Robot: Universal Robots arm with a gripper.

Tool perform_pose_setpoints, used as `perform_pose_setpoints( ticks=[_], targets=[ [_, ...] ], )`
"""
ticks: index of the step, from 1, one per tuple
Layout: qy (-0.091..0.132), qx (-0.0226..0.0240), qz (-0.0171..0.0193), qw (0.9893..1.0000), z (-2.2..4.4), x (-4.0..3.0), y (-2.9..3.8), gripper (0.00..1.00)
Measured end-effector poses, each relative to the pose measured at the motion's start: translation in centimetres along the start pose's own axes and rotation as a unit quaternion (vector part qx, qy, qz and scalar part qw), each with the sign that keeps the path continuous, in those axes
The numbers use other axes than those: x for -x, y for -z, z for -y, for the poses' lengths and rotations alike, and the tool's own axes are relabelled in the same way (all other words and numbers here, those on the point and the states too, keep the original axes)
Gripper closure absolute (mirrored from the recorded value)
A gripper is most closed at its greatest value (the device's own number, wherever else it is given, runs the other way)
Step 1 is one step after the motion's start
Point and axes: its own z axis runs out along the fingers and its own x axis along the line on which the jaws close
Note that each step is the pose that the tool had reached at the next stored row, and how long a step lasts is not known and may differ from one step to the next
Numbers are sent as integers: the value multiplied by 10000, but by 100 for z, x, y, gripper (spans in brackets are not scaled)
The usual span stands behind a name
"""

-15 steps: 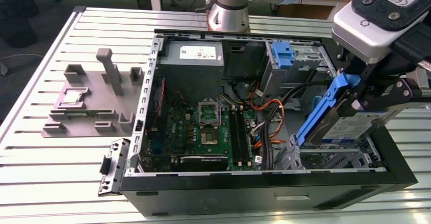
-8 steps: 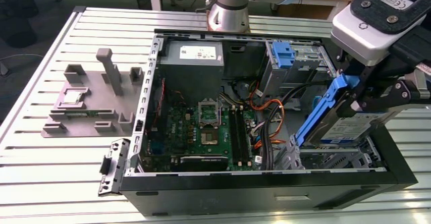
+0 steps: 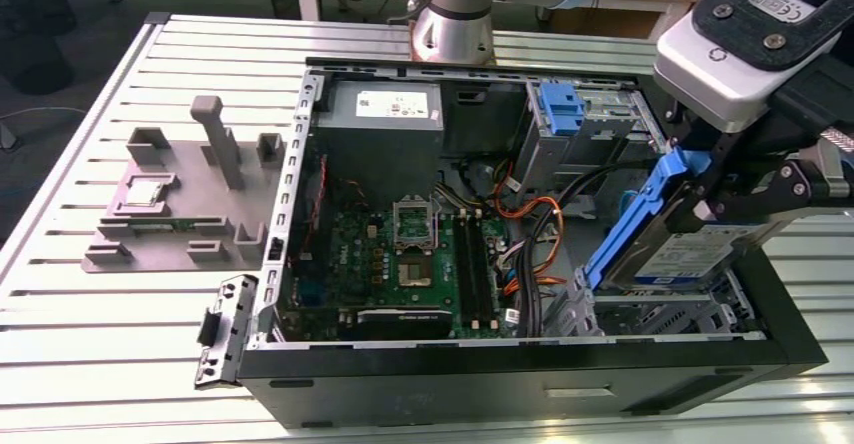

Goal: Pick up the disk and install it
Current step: 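Insert the disk into the insertion slot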

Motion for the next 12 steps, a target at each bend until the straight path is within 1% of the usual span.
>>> perform_pose_setpoints(
  ticks=[8, 12],
  targets=[
    [0, 0, 0, 10000, 1, -8, -11, 63],
    [0, 0, 0, 10000, 1, -7, -27, 63]
  ],
)
